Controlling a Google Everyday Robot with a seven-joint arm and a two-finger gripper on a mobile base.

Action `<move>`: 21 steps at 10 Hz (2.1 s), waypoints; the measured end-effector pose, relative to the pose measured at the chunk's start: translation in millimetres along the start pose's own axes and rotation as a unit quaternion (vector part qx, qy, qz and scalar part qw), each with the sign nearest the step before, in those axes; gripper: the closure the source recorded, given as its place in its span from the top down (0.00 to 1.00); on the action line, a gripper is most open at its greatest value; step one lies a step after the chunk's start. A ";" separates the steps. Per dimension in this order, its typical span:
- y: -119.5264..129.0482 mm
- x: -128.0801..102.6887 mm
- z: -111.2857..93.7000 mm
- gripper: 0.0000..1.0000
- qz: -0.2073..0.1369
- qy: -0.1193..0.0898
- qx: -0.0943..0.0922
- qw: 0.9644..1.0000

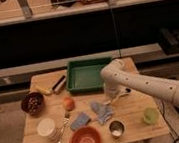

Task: Place brush in paper cup

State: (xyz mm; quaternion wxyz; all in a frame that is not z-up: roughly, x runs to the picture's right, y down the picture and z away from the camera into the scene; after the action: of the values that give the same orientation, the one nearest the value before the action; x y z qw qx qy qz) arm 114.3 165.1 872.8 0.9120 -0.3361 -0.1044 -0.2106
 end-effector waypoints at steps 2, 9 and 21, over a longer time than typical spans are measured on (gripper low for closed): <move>0.0 0.8 -0.9 0.00 0.001 0.001 -0.001 1.000; -3.0 4.3 -30.4 0.00 0.005 -0.053 0.018 0.998; -17.1 -37.3 -103.1 0.00 -0.069 -0.187 0.043 0.979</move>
State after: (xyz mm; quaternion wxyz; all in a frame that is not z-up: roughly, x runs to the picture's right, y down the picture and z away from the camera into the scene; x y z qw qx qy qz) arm 78.4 97.4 792.6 0.8732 -0.3223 -0.3052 -0.2016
